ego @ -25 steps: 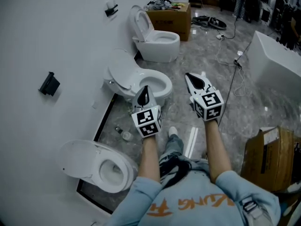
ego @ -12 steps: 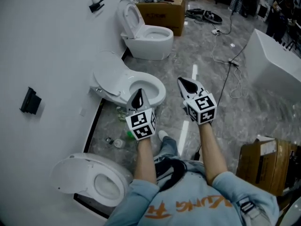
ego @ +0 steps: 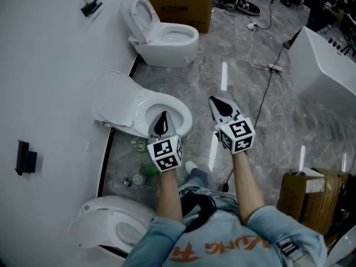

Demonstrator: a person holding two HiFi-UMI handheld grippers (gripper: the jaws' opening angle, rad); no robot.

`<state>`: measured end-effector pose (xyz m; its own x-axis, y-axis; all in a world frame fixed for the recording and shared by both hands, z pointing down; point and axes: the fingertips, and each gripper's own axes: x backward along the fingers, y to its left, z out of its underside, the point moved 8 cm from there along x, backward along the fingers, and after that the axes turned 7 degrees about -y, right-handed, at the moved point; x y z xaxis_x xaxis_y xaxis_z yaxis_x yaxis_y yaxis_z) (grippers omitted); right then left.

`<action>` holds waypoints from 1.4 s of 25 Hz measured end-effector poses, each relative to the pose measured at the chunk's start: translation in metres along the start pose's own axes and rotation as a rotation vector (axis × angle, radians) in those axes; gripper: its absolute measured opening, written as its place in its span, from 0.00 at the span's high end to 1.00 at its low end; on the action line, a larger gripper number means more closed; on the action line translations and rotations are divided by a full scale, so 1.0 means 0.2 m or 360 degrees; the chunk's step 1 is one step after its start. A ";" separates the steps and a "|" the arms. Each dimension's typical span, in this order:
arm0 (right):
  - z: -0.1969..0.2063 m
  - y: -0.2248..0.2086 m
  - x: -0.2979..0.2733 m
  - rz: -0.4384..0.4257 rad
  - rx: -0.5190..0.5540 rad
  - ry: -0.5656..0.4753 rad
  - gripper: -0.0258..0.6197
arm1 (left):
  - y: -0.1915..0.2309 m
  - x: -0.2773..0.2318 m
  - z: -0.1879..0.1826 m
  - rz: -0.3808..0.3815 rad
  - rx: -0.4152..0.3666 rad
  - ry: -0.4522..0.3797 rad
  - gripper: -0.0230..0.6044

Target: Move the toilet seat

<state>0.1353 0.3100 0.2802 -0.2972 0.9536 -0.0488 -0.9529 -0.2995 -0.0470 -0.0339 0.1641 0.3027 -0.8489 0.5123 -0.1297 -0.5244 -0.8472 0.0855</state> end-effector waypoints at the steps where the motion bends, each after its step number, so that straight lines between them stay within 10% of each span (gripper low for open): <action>1: 0.01 -0.04 -0.04 0.0016 -0.0007 0.0012 0.96 | 0.00 -0.06 0.02 0.0014 0.0008 0.0025 0.96; 25: -0.08 -0.33 -0.49 -0.0123 0.0078 0.0031 0.96 | 0.07 -0.52 0.03 -0.0060 0.0106 0.0031 0.96; 35: 0.41 -0.43 -1.04 -0.0495 -0.0097 0.0350 0.96 | 0.31 -0.67 0.50 -0.0460 0.0261 0.0412 0.96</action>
<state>0.2742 0.1400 0.3770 0.0314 0.9713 -0.2356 -0.9883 -0.0050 -0.1522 0.0414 0.0575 0.4234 -0.6318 0.6555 -0.4137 -0.7598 -0.6295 0.1628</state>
